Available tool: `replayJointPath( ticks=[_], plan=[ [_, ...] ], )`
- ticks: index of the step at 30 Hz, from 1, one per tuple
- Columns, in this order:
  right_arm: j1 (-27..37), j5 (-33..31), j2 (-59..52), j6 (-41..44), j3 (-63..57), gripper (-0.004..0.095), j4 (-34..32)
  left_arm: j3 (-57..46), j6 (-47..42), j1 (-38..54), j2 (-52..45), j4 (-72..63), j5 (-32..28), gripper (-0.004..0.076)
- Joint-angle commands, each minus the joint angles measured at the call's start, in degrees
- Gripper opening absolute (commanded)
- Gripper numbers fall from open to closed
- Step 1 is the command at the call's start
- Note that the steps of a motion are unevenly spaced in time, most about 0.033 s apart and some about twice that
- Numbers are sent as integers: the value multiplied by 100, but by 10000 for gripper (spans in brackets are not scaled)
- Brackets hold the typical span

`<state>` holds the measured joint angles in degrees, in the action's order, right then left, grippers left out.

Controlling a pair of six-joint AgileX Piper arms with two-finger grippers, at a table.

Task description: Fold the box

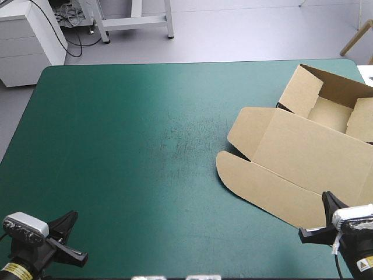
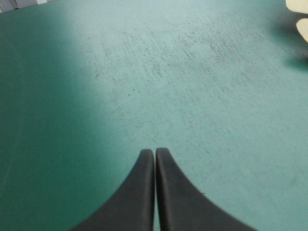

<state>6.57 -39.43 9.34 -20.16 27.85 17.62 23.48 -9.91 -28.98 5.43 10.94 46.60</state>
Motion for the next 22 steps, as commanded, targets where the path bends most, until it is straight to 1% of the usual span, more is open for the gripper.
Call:
replayJointPath(
  ticks=[1,7,12,22],
  plan=[
    [-8,459,-187,233,26,-19,-47,89,-12,-9,73,33,-533,-10],
    [-8,456,-630,432,26,-19,-249,89,-12,-9,73,33,-488,-10],
    [-8,456,-941,456,26,-20,-263,89,-12,-9,73,33,-476,-10],
    [-8,456,-1125,456,26,-19,-263,89,-12,-9,73,33,-476,-10]
  ],
)
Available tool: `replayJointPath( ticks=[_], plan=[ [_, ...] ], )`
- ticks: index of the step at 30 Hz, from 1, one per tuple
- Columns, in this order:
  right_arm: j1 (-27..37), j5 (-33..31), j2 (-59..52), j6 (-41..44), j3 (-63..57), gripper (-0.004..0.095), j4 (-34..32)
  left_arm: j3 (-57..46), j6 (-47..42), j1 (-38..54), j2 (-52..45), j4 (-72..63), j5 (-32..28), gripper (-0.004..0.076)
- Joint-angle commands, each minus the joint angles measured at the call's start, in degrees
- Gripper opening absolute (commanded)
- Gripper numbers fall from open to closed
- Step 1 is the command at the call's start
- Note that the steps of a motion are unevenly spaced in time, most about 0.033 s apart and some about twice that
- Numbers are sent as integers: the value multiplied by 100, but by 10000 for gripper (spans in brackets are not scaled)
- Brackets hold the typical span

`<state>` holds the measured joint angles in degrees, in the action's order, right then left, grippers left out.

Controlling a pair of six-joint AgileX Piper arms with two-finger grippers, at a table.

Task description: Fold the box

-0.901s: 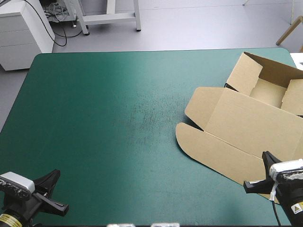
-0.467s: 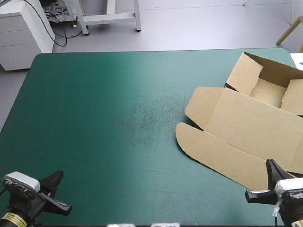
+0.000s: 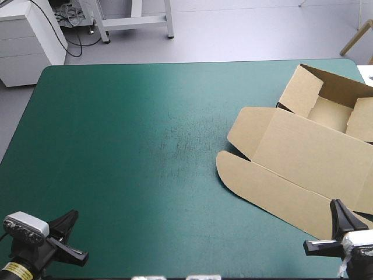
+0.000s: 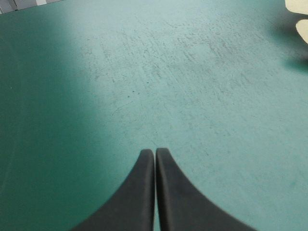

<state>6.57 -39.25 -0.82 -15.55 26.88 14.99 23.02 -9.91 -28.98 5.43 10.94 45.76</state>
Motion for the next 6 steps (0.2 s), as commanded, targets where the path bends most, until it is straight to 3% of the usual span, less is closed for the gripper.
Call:
replayJointPath(
  ticks=[1,6],
  plan=[
    [-8,439,-109,-4,123,-20,-1,135,-29,-9,73,33,-392,-10],
    [-8,439,-109,-4,123,-19,-1,135,-74,-9,73,33,-384,-10]
  ],
)
